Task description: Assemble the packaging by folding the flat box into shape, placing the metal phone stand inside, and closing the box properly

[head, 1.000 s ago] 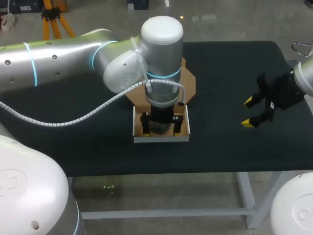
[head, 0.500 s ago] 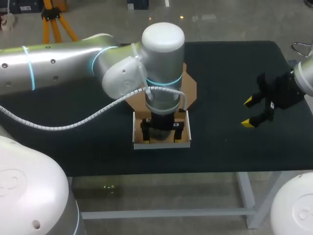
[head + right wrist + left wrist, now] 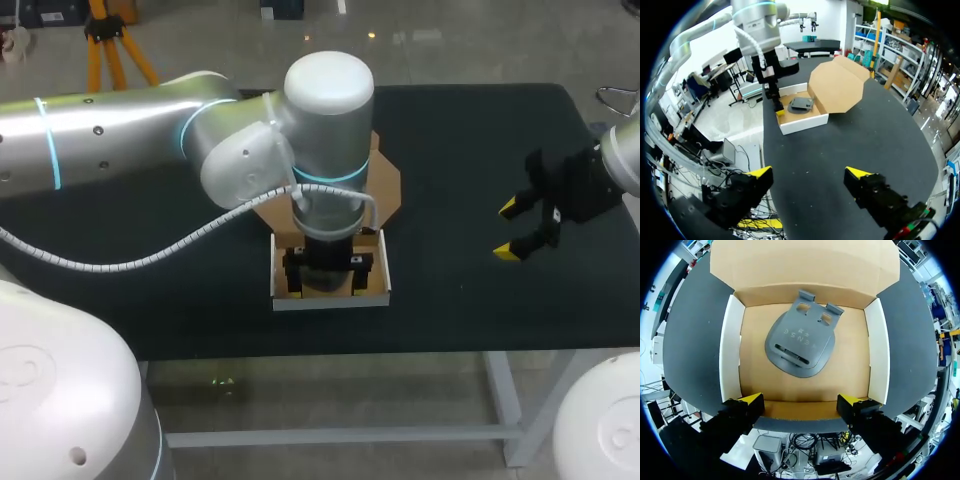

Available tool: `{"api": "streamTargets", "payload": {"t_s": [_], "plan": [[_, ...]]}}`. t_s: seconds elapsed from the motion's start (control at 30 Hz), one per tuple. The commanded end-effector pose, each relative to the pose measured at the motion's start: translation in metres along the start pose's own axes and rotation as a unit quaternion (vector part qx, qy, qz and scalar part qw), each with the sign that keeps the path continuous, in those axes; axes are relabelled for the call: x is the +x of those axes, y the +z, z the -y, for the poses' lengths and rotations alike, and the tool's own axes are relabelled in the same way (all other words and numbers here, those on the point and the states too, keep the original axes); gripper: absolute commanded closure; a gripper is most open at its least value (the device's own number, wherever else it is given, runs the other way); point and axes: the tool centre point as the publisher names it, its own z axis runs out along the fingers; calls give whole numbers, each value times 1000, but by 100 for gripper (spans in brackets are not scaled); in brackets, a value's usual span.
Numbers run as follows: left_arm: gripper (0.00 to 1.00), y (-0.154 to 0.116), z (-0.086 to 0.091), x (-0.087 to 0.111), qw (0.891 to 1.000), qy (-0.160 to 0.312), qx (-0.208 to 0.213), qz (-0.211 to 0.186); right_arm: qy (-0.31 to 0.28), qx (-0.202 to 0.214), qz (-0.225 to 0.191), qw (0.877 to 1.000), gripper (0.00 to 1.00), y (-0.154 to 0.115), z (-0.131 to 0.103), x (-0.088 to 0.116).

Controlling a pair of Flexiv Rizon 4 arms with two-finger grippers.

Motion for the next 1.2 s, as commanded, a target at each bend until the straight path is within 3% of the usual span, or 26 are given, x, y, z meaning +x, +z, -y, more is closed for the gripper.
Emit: {"api": "streamTargets", "payload": {"t_s": [0.03, 0.47, 0.73, 1.1, 1.2], "plan": [[0, -7, -2, -3, 1000, -2, 9, -3, -1, -1, 0, 1000, 0, 0, 1, 0], [0, -90, -1, -11, 994, 52, 60, -77, -1, -1, 0, 1000, 0, 0, 1, 0], [0, -135, -4, -30, 978, 131, 91, -133, -1, -1, 0, 1000, 0, 0, 1, 0], [0, -169, -1, -59, 936, 248, 115, -223, -1, -1, 0, 1000, 0, 0, 1, 0], [0, -176, 0, -64, 900, 335, 90, -265, -1, -1, 0, 1000, 0, 0, 1, 0]]}}
